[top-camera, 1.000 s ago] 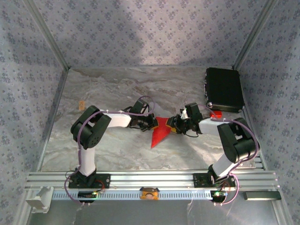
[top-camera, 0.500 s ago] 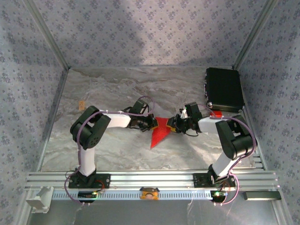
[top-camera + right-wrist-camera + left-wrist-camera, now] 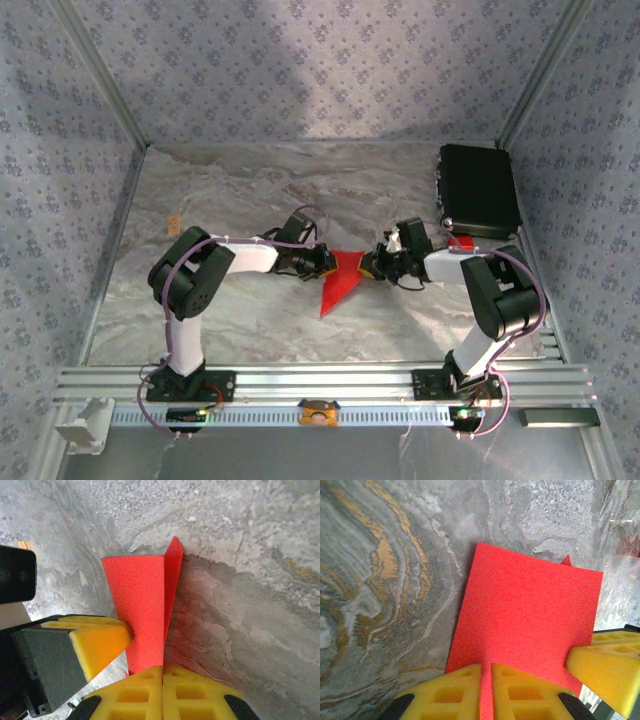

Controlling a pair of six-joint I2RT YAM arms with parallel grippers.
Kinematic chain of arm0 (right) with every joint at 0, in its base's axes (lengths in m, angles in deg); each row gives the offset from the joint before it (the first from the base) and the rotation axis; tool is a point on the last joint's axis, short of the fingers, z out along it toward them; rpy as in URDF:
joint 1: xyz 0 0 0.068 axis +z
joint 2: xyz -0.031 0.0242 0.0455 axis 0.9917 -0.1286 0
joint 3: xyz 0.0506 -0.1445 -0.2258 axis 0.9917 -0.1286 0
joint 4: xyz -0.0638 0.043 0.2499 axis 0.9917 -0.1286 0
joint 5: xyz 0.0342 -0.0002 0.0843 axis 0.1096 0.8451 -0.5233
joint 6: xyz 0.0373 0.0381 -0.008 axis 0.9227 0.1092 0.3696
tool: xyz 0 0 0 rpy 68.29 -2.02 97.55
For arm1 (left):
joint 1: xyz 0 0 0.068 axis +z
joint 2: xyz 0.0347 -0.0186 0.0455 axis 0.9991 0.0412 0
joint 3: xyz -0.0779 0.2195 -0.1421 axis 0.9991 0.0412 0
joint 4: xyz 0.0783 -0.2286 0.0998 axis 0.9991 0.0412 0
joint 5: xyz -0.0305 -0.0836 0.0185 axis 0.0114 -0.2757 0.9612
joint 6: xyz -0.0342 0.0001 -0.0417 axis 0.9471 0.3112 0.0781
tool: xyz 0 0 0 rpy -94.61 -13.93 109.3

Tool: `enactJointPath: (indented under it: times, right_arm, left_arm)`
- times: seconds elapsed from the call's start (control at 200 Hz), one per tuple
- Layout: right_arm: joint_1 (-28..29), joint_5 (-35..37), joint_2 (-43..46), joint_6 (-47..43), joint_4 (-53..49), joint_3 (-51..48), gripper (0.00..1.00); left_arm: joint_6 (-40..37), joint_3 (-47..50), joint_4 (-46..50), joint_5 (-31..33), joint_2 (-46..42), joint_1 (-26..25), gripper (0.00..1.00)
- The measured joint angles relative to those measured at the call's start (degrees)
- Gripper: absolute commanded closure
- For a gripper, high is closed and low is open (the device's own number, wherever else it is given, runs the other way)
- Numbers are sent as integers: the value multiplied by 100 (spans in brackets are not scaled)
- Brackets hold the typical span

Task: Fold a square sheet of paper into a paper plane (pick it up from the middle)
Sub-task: Fold the wing for the fifth time at the center of the table.

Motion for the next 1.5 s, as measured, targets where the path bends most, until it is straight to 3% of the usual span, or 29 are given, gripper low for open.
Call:
enactJointPath:
  times: [0.075, 0.345, 0.735, 1.094, 1.499]
  right_arm:
    - [2, -4, 0, 17, -4, 0, 98]
    - [0, 192, 282, 398, 0, -7, 100]
    - [-9, 400, 396, 1318, 216, -271, 100]
    - [-9, 382, 422, 1438, 302, -273, 100]
    - [46, 330, 422, 1438, 299, -197, 100]
  left_arm:
    - [-87, 164, 87, 310, -273, -33, 71]
    - [-699, 337, 562, 1325, -1628, -195, 66]
    - [-1836, 258, 1311, 2197, -1690, -1169, 47]
    - [-2852, -680, 2253, 3346, -1043, -2229, 45]
    - [-3086, -1058, 2962, 4371, -494, -2629, 50]
